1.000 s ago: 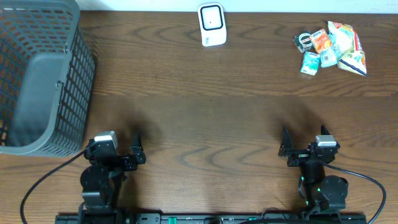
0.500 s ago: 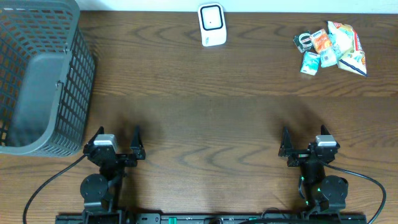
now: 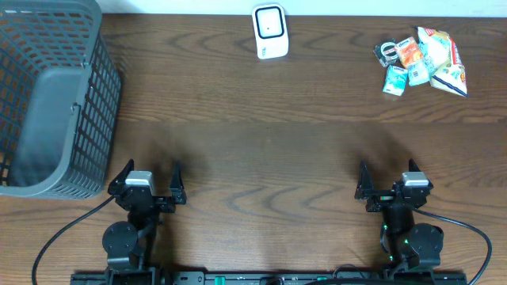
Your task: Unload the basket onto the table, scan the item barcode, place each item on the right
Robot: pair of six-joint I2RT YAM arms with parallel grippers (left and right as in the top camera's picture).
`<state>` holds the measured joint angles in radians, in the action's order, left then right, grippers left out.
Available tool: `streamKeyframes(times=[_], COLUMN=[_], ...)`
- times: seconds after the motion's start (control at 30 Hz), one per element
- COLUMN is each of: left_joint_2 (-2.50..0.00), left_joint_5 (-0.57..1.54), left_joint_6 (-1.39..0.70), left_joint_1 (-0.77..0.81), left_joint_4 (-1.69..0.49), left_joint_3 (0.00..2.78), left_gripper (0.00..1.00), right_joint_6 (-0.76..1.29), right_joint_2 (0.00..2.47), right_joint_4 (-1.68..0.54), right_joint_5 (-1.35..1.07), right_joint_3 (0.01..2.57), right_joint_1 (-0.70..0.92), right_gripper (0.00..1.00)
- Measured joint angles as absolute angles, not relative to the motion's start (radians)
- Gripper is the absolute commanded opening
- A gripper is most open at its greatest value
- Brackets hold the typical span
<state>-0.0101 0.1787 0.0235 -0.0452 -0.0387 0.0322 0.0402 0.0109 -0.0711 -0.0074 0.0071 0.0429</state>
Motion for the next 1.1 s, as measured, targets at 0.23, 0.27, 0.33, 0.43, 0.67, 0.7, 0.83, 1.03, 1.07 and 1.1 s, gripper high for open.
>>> streamKeyframes(times=[0.23, 0.27, 0.33, 0.43, 0.67, 0.7, 0.83, 1.03, 1.07, 1.1], left_joint_2=[-0.010, -0.010, -0.010, -0.010, -0.010, -0.010, -0.010, -0.010, -0.010, -0.010], left_joint_5=[0.178, 0.178, 0.177, 0.169, 0.159, 0.158, 0.158, 0.159, 0.159, 0.159], left_joint_6=[0.023, 0.023, 0.019, -0.002, -0.019, -0.019, -0.018, -0.002, -0.002, -0.002], left_joint_1=[-0.045, -0.045, -0.045, -0.045, -0.045, -0.045, -0.045, -0.045, -0.045, -0.045], left_joint_4=[-0.039, -0.039, -0.039, -0.041, -0.041, -0.041, -0.042, -0.042, -0.042, -0.042], left_joint_3=[0.032, 0.032, 0.032, 0.032, 0.032, 0.032, 0.032, 0.032, 0.032, 0.032], left_gripper=[0.98, 0.98, 0.98, 0.98, 0.98, 0.98, 0.98, 0.98, 0.98, 0.98], right_joint_6=[0.040, 0.040, 0.040, 0.040, 0.040, 0.040, 0.040, 0.040, 0.040, 0.040], right_joint_2=[0.011, 0.011, 0.011, 0.011, 0.011, 0.011, 0.011, 0.011, 0.011, 0.011], right_joint_4=[-0.071, -0.071, -0.071, -0.071, -0.071, -0.071, -0.071, -0.071, -0.071, -0.071], right_joint_5=[-0.007, -0.007, -0.007, -0.007, -0.007, -0.007, -0.007, -0.007, -0.007, -0.007], right_joint_3=[0.007, 0.007, 0.007, 0.007, 0.007, 0.007, 0.007, 0.007, 0.007, 0.007], right_joint_1=[0.043, 0.043, 0.043, 0.043, 0.043, 0.043, 0.043, 0.043, 0.043, 0.043], right_gripper=[0.99, 0.99, 0.99, 0.99, 0.99, 0.99, 0.99, 0.99, 0.99, 0.99])
